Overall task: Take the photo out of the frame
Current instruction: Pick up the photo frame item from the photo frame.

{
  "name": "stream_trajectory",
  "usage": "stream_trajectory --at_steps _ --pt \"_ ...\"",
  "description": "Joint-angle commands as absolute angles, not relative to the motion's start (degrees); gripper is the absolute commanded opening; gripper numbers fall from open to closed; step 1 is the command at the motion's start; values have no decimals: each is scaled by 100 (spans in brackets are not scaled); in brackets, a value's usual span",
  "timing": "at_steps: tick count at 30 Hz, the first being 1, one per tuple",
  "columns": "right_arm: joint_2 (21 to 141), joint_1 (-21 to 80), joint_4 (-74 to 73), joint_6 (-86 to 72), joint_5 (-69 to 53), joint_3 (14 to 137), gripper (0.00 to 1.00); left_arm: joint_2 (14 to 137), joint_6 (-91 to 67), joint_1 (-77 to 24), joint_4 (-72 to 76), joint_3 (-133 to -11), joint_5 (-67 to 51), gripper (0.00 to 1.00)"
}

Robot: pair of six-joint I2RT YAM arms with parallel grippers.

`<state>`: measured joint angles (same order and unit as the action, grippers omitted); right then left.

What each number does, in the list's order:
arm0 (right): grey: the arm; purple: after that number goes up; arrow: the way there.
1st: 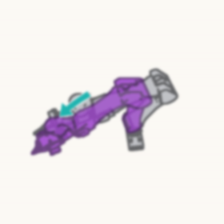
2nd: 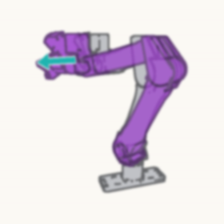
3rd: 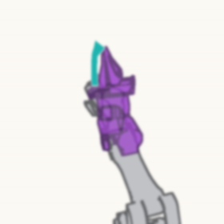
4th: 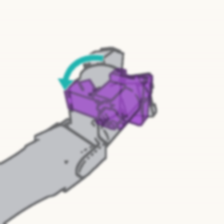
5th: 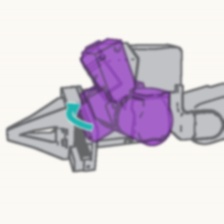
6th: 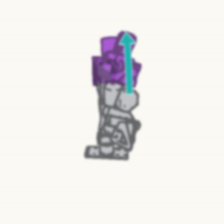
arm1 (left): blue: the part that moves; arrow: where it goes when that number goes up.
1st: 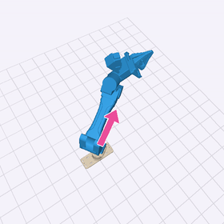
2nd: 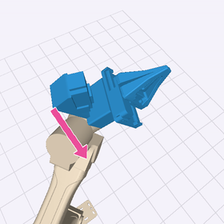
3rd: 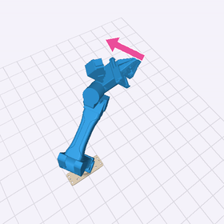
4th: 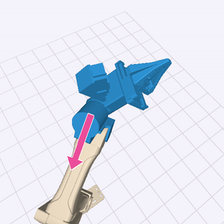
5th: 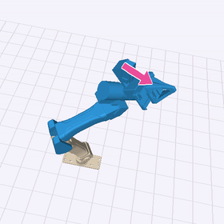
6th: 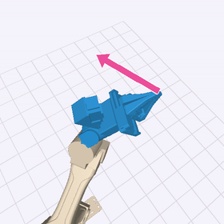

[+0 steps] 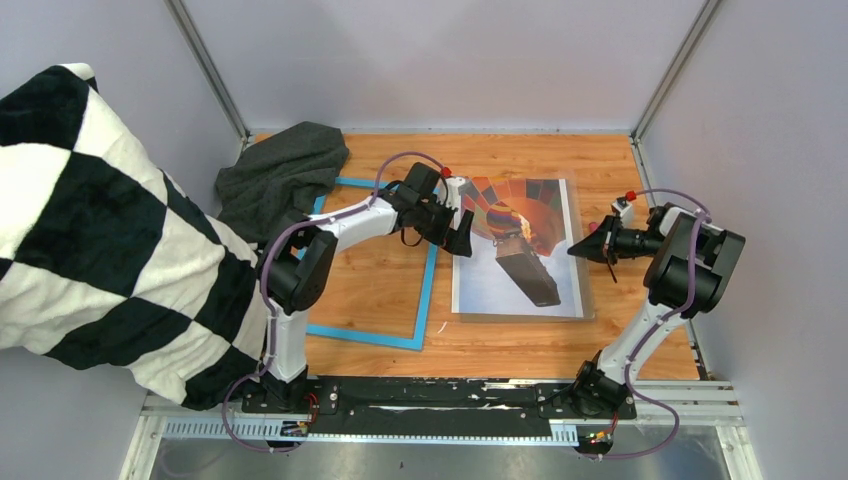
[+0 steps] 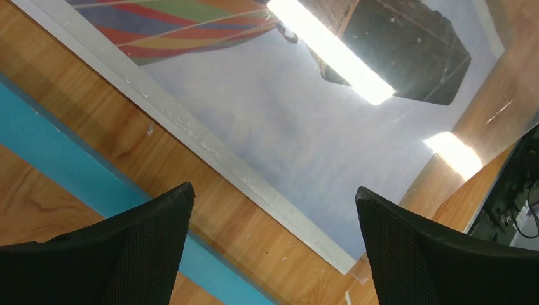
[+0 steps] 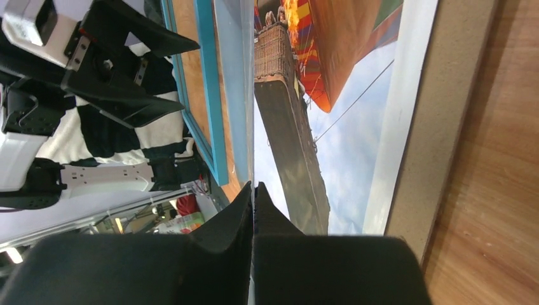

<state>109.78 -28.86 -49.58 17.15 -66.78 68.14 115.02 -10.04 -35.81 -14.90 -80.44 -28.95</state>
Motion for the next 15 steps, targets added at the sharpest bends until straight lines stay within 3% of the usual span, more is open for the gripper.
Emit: stream_trajectory --at_steps 1,8,15 --pt "11137 -2806 -5139 1509 -7043 7041 0 10977 -338 -3535 -1815 -8343 -2875 99" --pt "10624 -2782 -5825 1714 -7975 7448 0 10338 719 -3040 -2321 -8343 -2971 100" --pt "9867 -2495 -6049 1363 -8681 8044 0 9111 1876 -1810 -2756 -7305 -3427 100"
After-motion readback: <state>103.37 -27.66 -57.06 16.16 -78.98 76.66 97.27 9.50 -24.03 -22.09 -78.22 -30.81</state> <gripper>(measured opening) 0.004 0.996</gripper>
